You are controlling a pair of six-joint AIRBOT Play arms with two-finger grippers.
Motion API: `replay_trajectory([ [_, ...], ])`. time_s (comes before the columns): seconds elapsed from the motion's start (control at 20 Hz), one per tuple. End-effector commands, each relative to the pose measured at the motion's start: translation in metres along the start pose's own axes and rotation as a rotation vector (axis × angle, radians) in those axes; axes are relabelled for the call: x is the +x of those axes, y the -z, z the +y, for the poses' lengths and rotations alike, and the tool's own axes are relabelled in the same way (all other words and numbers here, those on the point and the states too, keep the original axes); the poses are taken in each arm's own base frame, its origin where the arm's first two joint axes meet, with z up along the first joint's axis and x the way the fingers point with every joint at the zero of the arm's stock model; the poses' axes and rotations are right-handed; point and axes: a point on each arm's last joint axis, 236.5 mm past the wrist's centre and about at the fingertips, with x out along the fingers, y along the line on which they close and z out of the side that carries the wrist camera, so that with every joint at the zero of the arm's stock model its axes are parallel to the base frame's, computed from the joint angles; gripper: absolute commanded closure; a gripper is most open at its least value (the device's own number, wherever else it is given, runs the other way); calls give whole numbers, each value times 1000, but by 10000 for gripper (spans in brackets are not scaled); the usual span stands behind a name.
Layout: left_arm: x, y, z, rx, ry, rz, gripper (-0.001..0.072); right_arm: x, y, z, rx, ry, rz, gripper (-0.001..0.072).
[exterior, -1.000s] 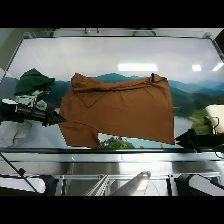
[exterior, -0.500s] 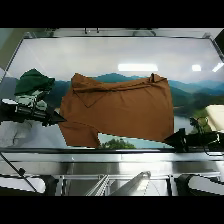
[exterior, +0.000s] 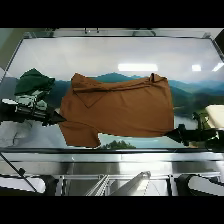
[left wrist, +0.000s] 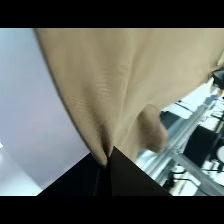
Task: Fold the shirts.
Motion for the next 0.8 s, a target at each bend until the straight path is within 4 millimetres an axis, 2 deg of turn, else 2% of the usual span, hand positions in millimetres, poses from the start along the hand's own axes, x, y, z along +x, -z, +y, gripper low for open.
replay_trajectory([
  [0.0, -13, -3, -68, 81, 256, -37, 686, -31, -16, 76, -150, -188, -102, 693],
  [0.05, -32, -3, -115, 166, 408, -78, 687, -55, -19, 120, -248, -277, -161, 693],
  [0.1, -64, 3, -176, 298, 592, -147, 687, -83, -23, 163, -362, -336, -251, 693],
  [0.15, -104, 13, -234, 437, 746, -246, 687, -121, -25, 216, -504, -392, -387, 693],
  [0.2, -136, 25, -280, 538, 803, -336, 687, -165, -17, 272, -669, -446, -537, 693],
  [0.3, -200, 88, -375, 855, 875, -481, 686, -244, 19, 366, -957, -458, -825, 694],
  [0.35, -229, 123, -418, 993, 873, -574, 685, -277, 41, 401, -1063, -432, -956, 694],
  [0.4, -254, 150, -451, 1083, 846, -669, 684, -307, 66, 433, -1151, -414, -1075, 695],
  [0.5, -295, 207, -502, 1239, 803, -837, 683, -358, 121, 485, -1295, -403, -1279, 695],
  [0.55, -309, 238, -520, 1308, 810, -887, 682, -382, 144, 505, -1358, -361, -1395, 695],
  [0.6, -319, 260, -529, 1346, 822, -914, 682, -402, 164, 520, -1426, -290, -1500, 695],
  [0.65, -326, 273, -533, 1360, 813, -932, 682, -418, 180, 532, -1480, -206, -1587, 695],
  [0.75, -339, 262, -527, 1324, 753, -996, 682, -434, 188, 545, -1531, -121, -1644, 695],
])
